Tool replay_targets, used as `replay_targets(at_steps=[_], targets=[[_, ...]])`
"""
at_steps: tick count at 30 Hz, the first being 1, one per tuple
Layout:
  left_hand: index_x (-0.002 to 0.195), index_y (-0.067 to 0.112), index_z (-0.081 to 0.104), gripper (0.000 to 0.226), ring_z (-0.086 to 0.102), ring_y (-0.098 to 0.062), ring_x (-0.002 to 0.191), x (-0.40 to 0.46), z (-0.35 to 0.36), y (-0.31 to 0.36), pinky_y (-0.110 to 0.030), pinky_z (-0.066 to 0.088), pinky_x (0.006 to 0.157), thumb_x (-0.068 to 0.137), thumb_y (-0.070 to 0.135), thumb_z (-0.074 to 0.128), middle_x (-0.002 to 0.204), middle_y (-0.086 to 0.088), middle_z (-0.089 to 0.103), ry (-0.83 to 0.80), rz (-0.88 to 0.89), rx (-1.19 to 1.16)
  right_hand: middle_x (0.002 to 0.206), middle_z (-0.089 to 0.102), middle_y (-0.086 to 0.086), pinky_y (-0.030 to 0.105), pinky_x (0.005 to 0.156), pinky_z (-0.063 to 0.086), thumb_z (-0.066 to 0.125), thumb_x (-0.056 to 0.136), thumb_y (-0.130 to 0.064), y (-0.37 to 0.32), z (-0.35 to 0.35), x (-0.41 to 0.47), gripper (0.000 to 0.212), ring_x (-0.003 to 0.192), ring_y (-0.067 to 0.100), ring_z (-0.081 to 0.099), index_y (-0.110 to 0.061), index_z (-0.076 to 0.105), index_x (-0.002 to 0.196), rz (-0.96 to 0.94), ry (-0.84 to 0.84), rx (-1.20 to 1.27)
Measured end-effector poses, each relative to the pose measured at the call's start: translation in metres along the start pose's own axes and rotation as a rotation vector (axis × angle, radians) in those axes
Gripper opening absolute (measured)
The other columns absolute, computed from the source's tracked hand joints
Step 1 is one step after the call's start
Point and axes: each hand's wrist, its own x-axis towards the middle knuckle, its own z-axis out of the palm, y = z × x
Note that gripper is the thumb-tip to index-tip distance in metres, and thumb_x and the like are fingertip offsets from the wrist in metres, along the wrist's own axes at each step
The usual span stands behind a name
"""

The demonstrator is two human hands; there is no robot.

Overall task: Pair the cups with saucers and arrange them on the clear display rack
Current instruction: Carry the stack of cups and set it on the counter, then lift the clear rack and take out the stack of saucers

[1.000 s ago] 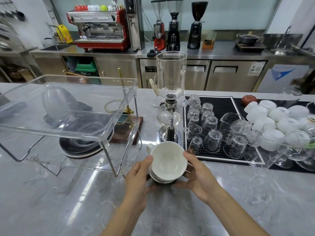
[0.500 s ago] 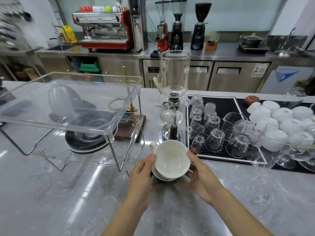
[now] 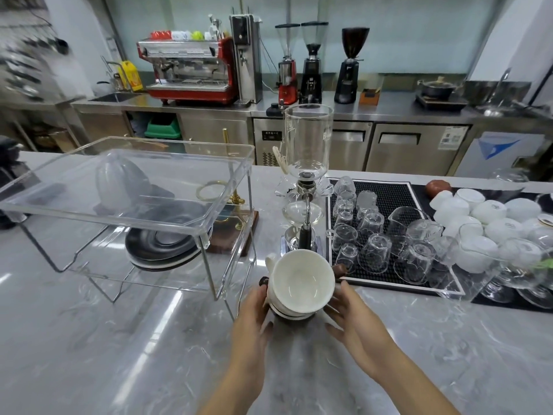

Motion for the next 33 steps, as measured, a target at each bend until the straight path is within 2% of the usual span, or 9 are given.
replay_targets(at_steps=[3, 6, 8, 13, 17, 22, 26, 30, 33], targets=[[0.110, 0.027, 0.070, 0.035, 0.062, -0.007, 0.112, -0.010, -0.014, -0.006, -0.037, 0.044, 0.100, 0.105, 0.043, 0.039, 0.120, 0.009, 0.074, 0.032, -0.069, -0.052, 0.128, 0.063, 0.014, 0.046, 0.106, 0.040, 0.036, 0.106, -0.034, 0.011, -0.003, -0.013, 0.046, 0.116, 0.028, 0.056, -0.004, 0.060, 0.132, 0.032, 0.070, 0.002], [0.116, 0.016, 0.068, 0.042, 0.063, -0.024, 0.115, -0.021, -0.030, -0.010, -0.045, 0.042, 0.107, 0.105, 0.042, 0.037, 0.126, -0.003, 0.069, 0.052, -0.146, -0.114, 0.123, 0.065, 0.019, 0.047, 0.096, 0.043, 0.037, 0.106, -0.031, 0.023, 0.001, -0.032, 0.045, 0.108, 0.033, 0.058, 0.000, 0.061, 0.127, 0.099, 0.072, 0.032], [0.117, 0.012, 0.068, 0.045, 0.063, -0.027, 0.117, -0.027, -0.042, -0.013, -0.047, 0.045, 0.103, 0.105, 0.041, 0.036, 0.124, -0.007, 0.071, 0.058, -0.162, -0.128, 0.121, 0.065, 0.022, 0.048, 0.092, 0.045, 0.037, 0.106, -0.029, 0.030, 0.006, -0.040, 0.044, 0.108, 0.034, 0.057, 0.003, 0.061, 0.126, 0.125, 0.056, 0.047], [0.111, 0.010, 0.074, 0.041, 0.068, -0.029, 0.106, -0.040, -0.071, -0.013, -0.044, 0.053, 0.085, 0.105, 0.032, 0.039, 0.111, -0.008, 0.077, 0.107, -0.097, -0.051, 0.120, 0.069, 0.021, 0.050, 0.101, 0.046, 0.044, 0.105, -0.020, 0.043, 0.026, -0.053, 0.031, 0.111, 0.037, 0.064, -0.002, 0.064, 0.119, 0.087, -0.012, -0.073], [0.101, 0.009, 0.077, 0.029, 0.071, -0.028, 0.091, -0.048, -0.096, -0.004, -0.040, 0.054, 0.074, 0.102, 0.011, 0.048, 0.087, -0.005, 0.081, 0.174, 0.039, 0.053, 0.111, 0.073, 0.015, 0.029, 0.084, 0.053, 0.051, 0.099, -0.001, 0.052, 0.050, -0.061, 0.020, 0.098, 0.027, 0.067, -0.004, 0.065, 0.113, -0.084, -0.134, -0.320], [0.102, 0.013, 0.077, 0.029, 0.074, -0.029, 0.091, -0.058, -0.131, 0.021, -0.037, 0.056, 0.075, 0.099, 0.004, 0.050, 0.093, -0.008, 0.081, 0.230, 0.258, 0.109, 0.114, 0.073, 0.009, 0.013, 0.080, 0.054, 0.062, 0.090, 0.008, 0.058, 0.091, -0.066, 0.027, 0.106, 0.021, 0.069, -0.009, 0.066, 0.111, -0.236, -0.294, -0.483], [0.103, 0.008, 0.077, 0.032, 0.071, -0.035, 0.093, -0.054, -0.154, 0.051, -0.043, 0.054, 0.078, 0.103, 0.009, 0.045, 0.095, -0.016, 0.078, 0.273, 0.264, -0.008, 0.109, 0.077, 0.003, 0.022, 0.086, 0.057, 0.063, 0.090, 0.002, 0.053, 0.127, -0.067, 0.026, 0.106, 0.019, 0.071, -0.012, 0.069, 0.111, -0.307, -0.339, -0.436], [0.111, 0.006, 0.075, 0.041, 0.070, -0.035, 0.100, -0.051, -0.179, 0.084, -0.049, 0.053, 0.089, 0.104, 0.024, 0.039, 0.106, -0.020, 0.077, 0.260, 0.297, -0.119, 0.109, 0.078, 0.002, 0.034, 0.094, 0.058, 0.064, 0.078, -0.021, 0.054, 0.168, -0.064, 0.034, 0.107, 0.020, 0.072, -0.012, 0.069, 0.111, -0.357, -0.308, -0.319], [0.117, 0.003, 0.072, 0.045, 0.070, -0.035, 0.103, -0.042, -0.193, 0.105, -0.047, 0.053, 0.092, 0.100, 0.032, 0.042, 0.112, -0.020, 0.075, 0.231, 0.311, -0.200, 0.110, 0.077, 0.003, 0.035, 0.093, 0.058, 0.058, 0.088, -0.008, 0.060, 0.196, -0.058, 0.026, 0.109, 0.022, 0.071, -0.014, 0.069, 0.112, -0.387, -0.244, -0.220]])
